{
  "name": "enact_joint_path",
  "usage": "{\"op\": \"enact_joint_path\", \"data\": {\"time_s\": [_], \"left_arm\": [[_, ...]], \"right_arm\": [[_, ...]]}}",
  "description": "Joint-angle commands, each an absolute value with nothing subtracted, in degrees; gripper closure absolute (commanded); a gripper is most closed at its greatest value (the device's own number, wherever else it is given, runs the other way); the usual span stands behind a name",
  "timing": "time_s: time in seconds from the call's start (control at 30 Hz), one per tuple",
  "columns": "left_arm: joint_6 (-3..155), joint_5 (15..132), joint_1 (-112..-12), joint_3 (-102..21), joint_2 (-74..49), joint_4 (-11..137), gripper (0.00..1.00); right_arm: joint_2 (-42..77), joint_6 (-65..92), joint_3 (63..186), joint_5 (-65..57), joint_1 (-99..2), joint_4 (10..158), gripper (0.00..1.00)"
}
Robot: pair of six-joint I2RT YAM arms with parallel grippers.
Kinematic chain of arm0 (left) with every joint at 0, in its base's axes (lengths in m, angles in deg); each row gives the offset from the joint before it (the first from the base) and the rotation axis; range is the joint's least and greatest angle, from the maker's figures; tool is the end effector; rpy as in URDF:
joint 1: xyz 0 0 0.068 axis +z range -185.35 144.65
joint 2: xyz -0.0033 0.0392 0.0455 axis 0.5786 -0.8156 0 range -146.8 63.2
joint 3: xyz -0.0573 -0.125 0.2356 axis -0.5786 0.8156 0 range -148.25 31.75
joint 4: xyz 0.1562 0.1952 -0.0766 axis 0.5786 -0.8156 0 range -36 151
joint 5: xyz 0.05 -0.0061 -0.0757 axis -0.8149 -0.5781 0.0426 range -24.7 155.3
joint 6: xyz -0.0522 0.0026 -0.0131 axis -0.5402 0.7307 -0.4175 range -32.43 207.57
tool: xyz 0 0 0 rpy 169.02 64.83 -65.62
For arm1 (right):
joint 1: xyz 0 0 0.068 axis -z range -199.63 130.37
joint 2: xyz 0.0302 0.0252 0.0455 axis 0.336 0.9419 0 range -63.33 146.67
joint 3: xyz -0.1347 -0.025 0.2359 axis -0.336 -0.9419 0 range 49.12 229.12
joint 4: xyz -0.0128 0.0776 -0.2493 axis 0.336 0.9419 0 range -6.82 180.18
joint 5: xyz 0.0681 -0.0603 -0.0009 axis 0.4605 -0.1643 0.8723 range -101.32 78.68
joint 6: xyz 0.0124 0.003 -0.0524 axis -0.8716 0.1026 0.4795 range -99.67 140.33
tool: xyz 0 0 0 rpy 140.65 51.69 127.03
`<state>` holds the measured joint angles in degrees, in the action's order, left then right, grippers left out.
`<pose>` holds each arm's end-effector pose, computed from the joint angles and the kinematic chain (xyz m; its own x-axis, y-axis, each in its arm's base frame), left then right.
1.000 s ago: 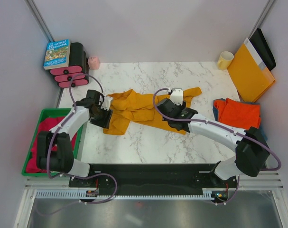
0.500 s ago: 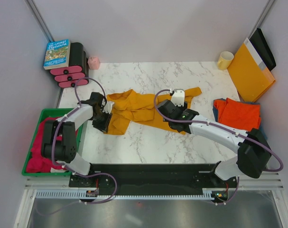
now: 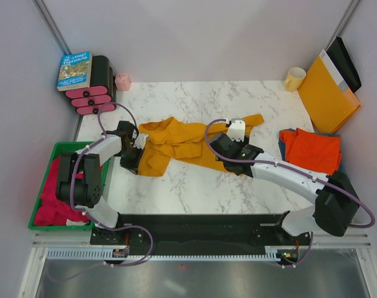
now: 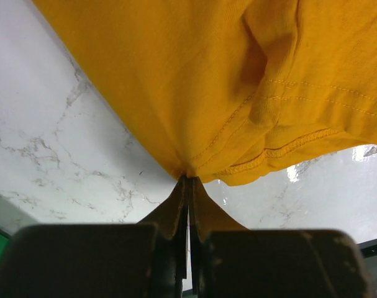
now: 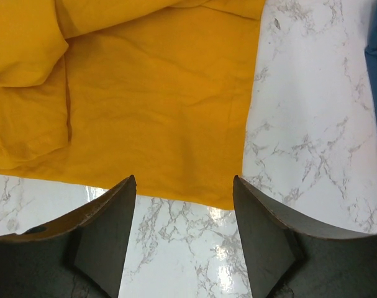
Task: Fold and stack the t-shirts
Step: Flatten out the tshirt
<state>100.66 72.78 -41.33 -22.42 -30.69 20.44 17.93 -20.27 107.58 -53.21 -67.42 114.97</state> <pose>0.2811 -0.0341 0.1588 -0.9265 0.3227 -0.1936 0.3438 0.9350 -0.0867 0.2106 0.1967 0.2528 -0.6054 0.0536 -0.7941 0.1351 0.9902 -0.0361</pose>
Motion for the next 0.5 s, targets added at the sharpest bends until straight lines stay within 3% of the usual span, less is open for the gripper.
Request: {"op": "enact_joint_path", "data": {"time_s": [0.0,0.17,0.27,0.3,0.33,0.4,0.47], "left_arm": [[102.25,75.05,-40.28,-23.27,-29.54,21.18,0.98],[100.15,75.4,-39.92,-23.35,-25.31,22.15,0.98],[100.32,76.81,-39.92,-23.7,-24.17,21.98,0.79],[100.41,76.72,-39.92,-23.79,-24.08,21.89,0.63],[100.41,76.55,-39.92,-23.79,-24.43,21.8,0.57],[100.41,76.37,-39.92,-23.79,-24.78,21.71,0.48],[100.41,76.11,-39.92,-23.71,-25.57,21.71,0.45]], "right_arm": [[13.58,-24.13,104.5,-54.38,-67.62,117.01,0.28],[9.89,-28.0,98.7,-52.8,-67.62,117.19,0.28],[9.18,-29.06,97.46,-52.45,-67.62,117.28,0.28],[9.1,-29.15,97.37,-52.36,-67.62,117.19,0.28],[9.09,-29.24,97.46,-52.27,-67.71,117.02,0.28],[9.36,-29.33,97.64,-52.19,-67.71,116.93,0.28],[9.62,-29.41,98.07,-52.1,-67.88,116.84,0.28]]}}
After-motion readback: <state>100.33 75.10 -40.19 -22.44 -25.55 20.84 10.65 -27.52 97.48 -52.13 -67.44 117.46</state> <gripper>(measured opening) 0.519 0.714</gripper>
